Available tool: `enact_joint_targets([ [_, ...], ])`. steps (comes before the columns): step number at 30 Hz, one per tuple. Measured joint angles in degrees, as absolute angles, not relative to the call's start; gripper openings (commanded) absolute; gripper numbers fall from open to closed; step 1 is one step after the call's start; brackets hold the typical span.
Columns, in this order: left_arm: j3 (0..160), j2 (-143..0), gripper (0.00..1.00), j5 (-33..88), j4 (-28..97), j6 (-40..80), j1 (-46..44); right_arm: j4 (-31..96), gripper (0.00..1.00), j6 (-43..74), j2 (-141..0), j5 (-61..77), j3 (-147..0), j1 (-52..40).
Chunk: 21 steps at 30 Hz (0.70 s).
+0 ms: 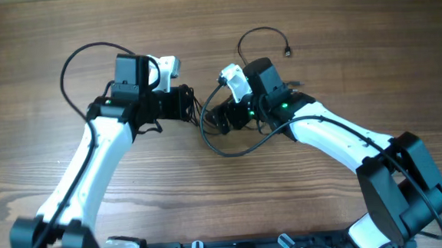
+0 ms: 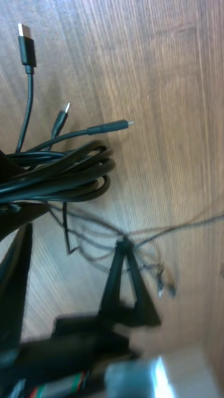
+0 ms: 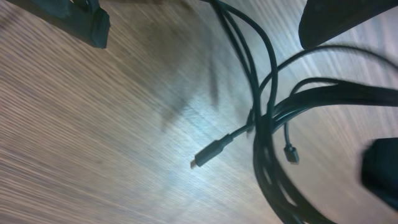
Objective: Untangle cables
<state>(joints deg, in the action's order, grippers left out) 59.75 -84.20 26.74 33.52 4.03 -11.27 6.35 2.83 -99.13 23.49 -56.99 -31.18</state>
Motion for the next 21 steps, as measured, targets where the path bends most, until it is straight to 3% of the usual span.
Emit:
enact_joint_targets([
  [5, 59.86, -79.33, 0.04, 29.89, 37.80, -0.25, -10.70, 6.20, 1.00, -3.25, -99.15, 28.91, -56.99, -31.18],
  [11, 59.86, -77.97, 0.04, 42.59, 36.53, -1.43, -3.31, 6.85, 0.97, -7.49, -101.56, 35.83, -56.99, -31.38],
  [13, 59.86, -77.97, 0.04, 46.04, 35.97, -1.45, -1.74, 6.42, 0.79, -7.88, -103.18, 36.42, -56.99, -32.16],
  [14, 59.86, -77.97, 0.04, 50.59, 35.70, -1.45, -0.56, 5.61, 0.61, -8.05, -103.70, 36.64, -56.99, -32.53],
  [15, 59.86, -77.97, 0.04, 52.56, 35.66, -1.45, -0.40, 3.53, 0.29, -7.81, -103.94, 36.69, -56.93, -32.67],
  [16, 59.86, -77.97, 0.05, 53.63, 35.62, -1.45, -0.40, 2.42, 0.08, -6.94, -103.94, 36.40, -56.88, -32.71],
  [18, 59.86, -77.97, 0.24, 54.81, 35.68, -1.45, -0.40, -0.25, 0.04, -4.67, -103.94, 35.59, -56.86, -32.71],
  [21, 59.86, -77.95, 0.35, 54.65, 35.83, -1.87, -0.40, 0.43, 0.04, 3.40, -103.55, 34.76, -56.93, -30.89],
])
